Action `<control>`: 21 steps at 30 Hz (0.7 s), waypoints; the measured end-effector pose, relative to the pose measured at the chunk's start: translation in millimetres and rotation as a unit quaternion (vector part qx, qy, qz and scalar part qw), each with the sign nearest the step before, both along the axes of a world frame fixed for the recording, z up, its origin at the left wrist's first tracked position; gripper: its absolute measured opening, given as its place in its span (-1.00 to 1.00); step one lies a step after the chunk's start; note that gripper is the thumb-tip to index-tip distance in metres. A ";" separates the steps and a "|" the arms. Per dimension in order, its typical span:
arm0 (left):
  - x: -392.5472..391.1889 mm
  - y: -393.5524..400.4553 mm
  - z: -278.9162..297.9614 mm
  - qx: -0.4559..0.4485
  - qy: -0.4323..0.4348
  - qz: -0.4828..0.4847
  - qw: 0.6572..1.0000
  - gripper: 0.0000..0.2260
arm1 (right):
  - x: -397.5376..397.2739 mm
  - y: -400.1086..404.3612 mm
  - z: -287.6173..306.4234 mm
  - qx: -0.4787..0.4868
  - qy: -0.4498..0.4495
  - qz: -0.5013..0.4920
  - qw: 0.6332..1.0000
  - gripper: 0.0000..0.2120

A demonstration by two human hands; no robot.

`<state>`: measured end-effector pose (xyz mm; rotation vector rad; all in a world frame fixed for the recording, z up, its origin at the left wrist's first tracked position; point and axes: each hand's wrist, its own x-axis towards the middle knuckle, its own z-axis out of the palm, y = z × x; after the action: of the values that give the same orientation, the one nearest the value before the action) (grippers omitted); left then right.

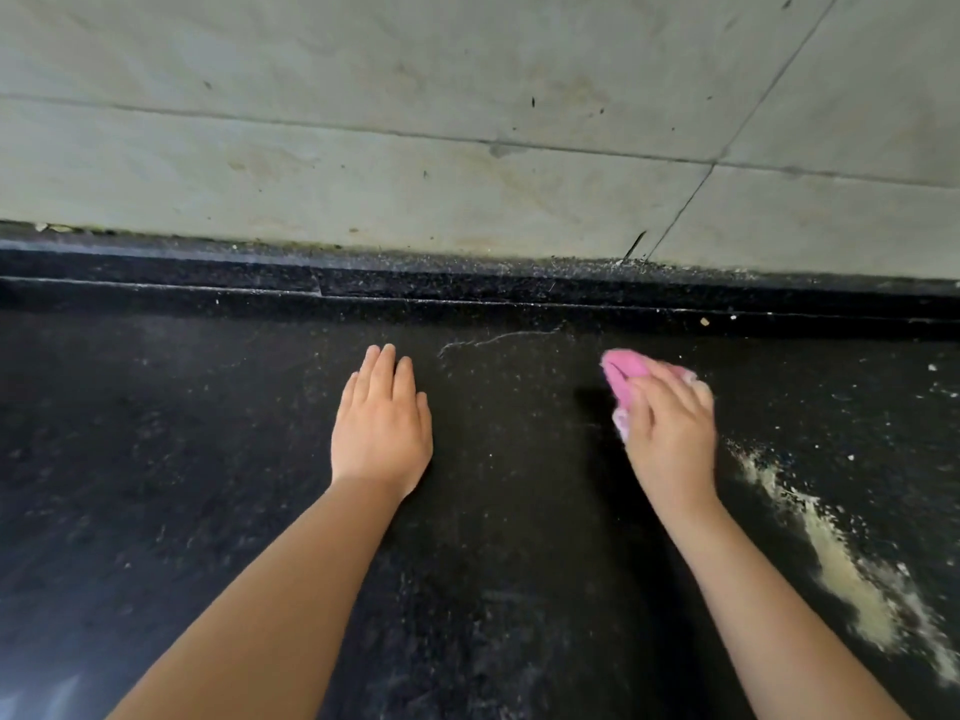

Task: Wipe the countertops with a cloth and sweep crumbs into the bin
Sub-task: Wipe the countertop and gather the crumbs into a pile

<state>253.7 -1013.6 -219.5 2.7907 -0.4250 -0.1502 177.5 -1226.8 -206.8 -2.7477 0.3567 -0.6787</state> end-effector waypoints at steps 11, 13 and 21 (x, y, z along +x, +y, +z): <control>6.1 -6.4 -9.5 -0.006 0.014 0.021 1.000 -0.57 | 110.6 58.1 -26.3 -0.013 0.180 0.109 0.977 -0.70; 6.3 -8.0 -9.9 -0.005 0.016 0.021 1.000 -0.57 | 96.2 37.1 -22.1 0.024 0.170 0.060 0.983 -0.66; 4.9 -7.4 -8.6 -0.003 0.025 0.022 0.999 -0.57 | 1.7 -66.1 -19.2 0.040 0.077 -0.200 0.976 -0.70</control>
<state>258.6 -1021.0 -228.1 2.7816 -0.3516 -0.2078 179.1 -1292.9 -226.0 -2.6795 0.9702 -0.5250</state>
